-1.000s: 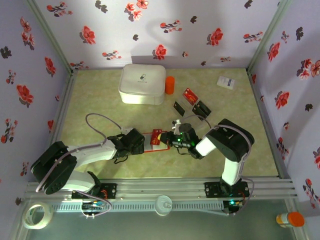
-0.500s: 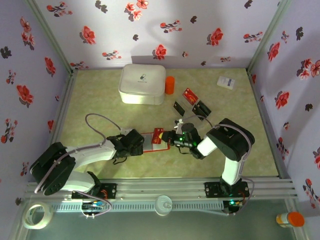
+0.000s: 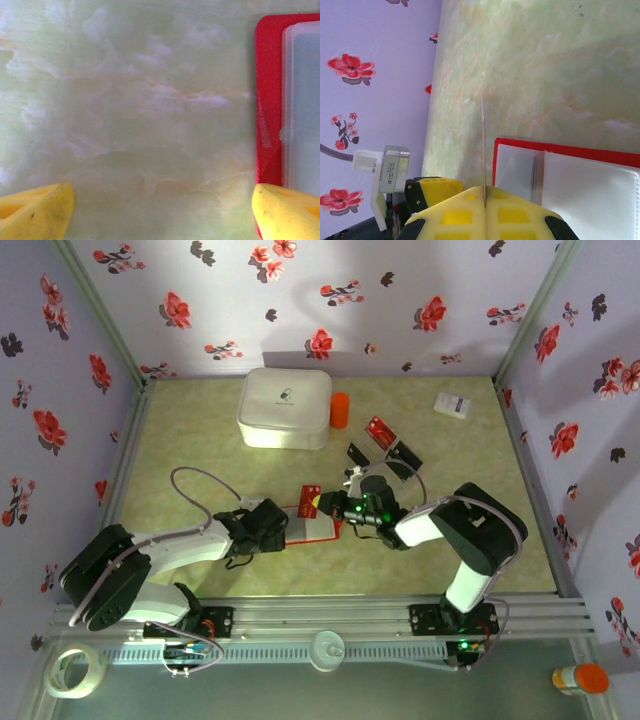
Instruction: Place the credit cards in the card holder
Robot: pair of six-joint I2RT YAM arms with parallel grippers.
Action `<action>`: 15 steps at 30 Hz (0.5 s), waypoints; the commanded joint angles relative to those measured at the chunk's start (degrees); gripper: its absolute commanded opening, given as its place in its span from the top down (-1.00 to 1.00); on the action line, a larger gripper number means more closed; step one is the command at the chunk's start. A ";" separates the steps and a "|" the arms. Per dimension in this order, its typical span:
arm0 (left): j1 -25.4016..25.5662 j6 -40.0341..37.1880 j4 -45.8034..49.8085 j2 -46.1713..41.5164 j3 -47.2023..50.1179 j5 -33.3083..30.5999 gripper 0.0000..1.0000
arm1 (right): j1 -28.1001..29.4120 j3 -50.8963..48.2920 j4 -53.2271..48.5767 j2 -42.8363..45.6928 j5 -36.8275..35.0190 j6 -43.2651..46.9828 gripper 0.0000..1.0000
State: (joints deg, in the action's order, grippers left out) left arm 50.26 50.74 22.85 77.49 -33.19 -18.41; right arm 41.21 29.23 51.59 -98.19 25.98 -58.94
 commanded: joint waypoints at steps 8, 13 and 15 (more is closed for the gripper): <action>0.38 0.93 5.66 -2.76 -2.15 -0.50 -0.85 | 0.91 1.01 -1.56 -6.47 -0.37 1.94 1.00; 0.36 0.09 6.64 -4.02 -4.97 -0.58 -0.87 | 1.20 0.87 -1.06 -7.98 -0.65 1.63 1.00; 0.36 -0.31 6.44 -3.55 -6.16 -0.57 -0.88 | 1.21 0.61 -1.14 -7.77 -0.92 1.63 1.00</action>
State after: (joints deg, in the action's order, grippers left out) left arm 50.26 50.70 27.55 74.54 -37.04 -18.41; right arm 41.93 29.63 50.74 -104.81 25.96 -58.11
